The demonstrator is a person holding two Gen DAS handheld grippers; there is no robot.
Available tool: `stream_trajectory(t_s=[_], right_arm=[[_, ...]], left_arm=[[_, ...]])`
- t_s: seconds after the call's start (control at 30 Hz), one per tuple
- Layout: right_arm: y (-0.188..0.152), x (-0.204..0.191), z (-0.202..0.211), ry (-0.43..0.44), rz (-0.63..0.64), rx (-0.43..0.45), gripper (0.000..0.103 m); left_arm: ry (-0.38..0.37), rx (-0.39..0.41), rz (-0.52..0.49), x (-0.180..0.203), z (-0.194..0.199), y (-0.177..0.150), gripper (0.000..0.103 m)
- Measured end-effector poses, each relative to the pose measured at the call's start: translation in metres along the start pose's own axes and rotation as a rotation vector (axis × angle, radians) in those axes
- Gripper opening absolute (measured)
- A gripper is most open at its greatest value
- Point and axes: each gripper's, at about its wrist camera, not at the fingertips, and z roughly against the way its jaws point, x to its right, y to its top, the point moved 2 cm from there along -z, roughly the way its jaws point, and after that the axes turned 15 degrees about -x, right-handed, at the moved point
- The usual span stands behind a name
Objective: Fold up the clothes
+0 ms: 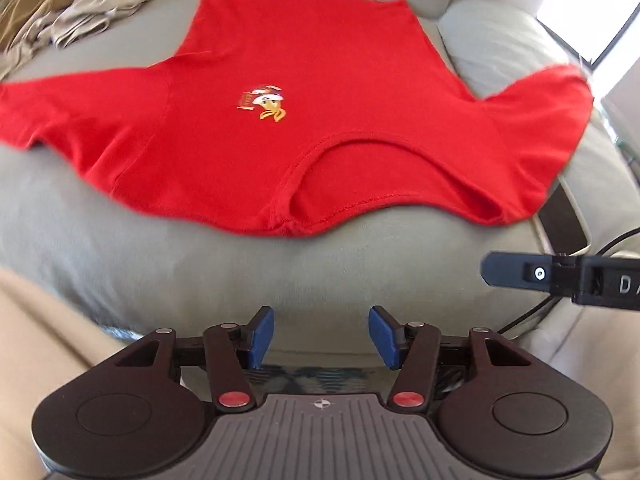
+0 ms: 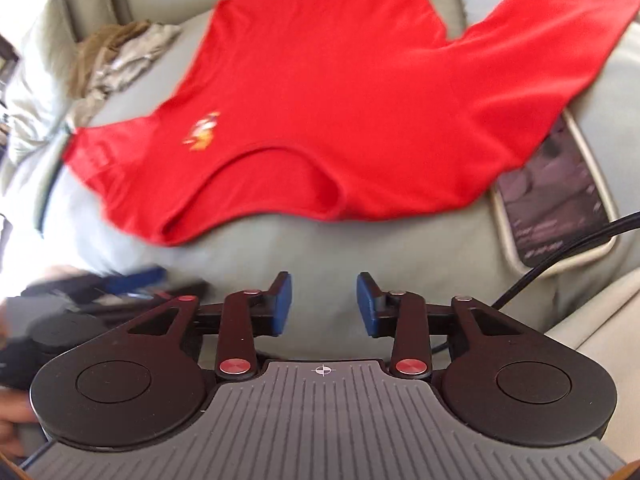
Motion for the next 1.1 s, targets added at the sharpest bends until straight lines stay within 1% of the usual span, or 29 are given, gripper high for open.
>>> stream_trajectory(t_s=[0.03, 0.07, 0.1, 0.13, 0.17, 0.2, 0.27, 0.37, 0.43, 0.5, 0.57, 0.6, 0.63, 0.7, 0.77, 0.87, 0.9, 0.97, 1.0, 1.07, 1.1], right_arm=[[0.001, -0.004, 0.004, 0.005, 0.005, 0.016, 0.053], [0.002, -0.008, 0.008, 0.011, 0.010, 0.032, 0.058], [0.002, -0.012, 0.012, 0.016, 0.014, 0.049, 0.063], [0.003, -0.017, 0.016, 0.022, 0.019, 0.065, 0.066], [0.004, -0.021, 0.020, 0.027, 0.024, 0.081, 0.067], [0.005, -0.025, 0.024, 0.032, 0.029, 0.097, 0.069], [0.009, -0.031, 0.026, 0.038, 0.037, 0.107, 0.069], [0.016, -0.035, 0.025, 0.065, 0.024, 0.101, 0.070], [0.025, -0.037, 0.025, 0.112, 0.006, 0.082, 0.070], [0.033, -0.043, 0.028, 0.161, -0.001, 0.097, 0.070], [0.037, -0.048, 0.039, 0.190, -0.015, 0.174, 0.071], [0.039, -0.050, 0.043, 0.187, -0.025, 0.215, 0.075], [0.041, -0.052, 0.047, 0.181, -0.036, 0.256, 0.085], [0.052, -0.059, 0.042, 0.167, -0.051, 0.261, 0.087], [0.063, -0.066, 0.037, 0.154, -0.065, 0.260, 0.087], [0.079, -0.080, 0.019, 0.119, -0.091, 0.237, 0.087], [0.084, -0.083, 0.011, 0.102, -0.112, 0.225, 0.087], [0.095, -0.086, -0.006, 0.080, -0.171, 0.197, 0.087], [0.098, -0.086, -0.014, 0.085, -0.208, 0.182, 0.087], [0.102, -0.082, -0.024, 0.125, -0.269, 0.163, 0.087], [0.102, -0.082, -0.028, 0.139, -0.279, 0.159, 0.087]], left_arm=[[0.001, 0.020, 0.020, -0.005, 0.007, -0.002, 0.054], [0.015, 0.044, 0.037, -0.009, 0.014, -0.004, 0.055], [0.039, 0.074, 0.056, -0.015, 0.021, -0.004, 0.058], [0.061, 0.107, 0.079, -0.019, 0.029, -0.005, 0.059], [0.081, 0.140, 0.103, -0.025, 0.036, -0.005, 0.063], [0.084, 0.171, 0.137, -0.032, 0.044, -0.005, 0.067], [0.053, 0.215, 0.211, -0.047, 0.056, -0.004, 0.072], [-0.034, 0.271, 0.283, -0.073, 0.069, -0.001, 0.072], [-0.086, 0.321, 0.323, -0.096, 0.078, 0.002, 0.072], [-0.120, 0.369, 0.390, -0.123, 0.088, 0.004, 0.072], [-0.156, 0.415, 0.506, -0.158, 0.097, 0.005, 0.076], [-0.174, 0.429, 0.563, -0.179, 0.100, 0.005, 0.077], [-0.181, 0.435, 0.599, -0.198, 0.103, 0.008, 0.077], [-0.194, 0.446, 0.670, -0.237, 0.107, 0.013, 0.077], [-0.160, 0.447, 0.722, -0.274, 0.104, 0.024, 0.077], [-0.136, 0.429, 0.831, -0.331, 0.089, 0.043, 0.072], [-0.141, 0.432, 0.863, -0.349, 0.083, 0.049, 0.068], [-0.174, 0.456, 0.891, -0.374, 0.073, 0.061, 0.063], [-0.190, 0.478, 0.907, -0.385, 0.068, 0.065, 0.060], [-0.224, 0.531, 0.947, -0.405, 0.060, 0.073, 0.058], [-0.241, 0.562, 0.970, -0.414, 0.056, 0.077, 0.058]])
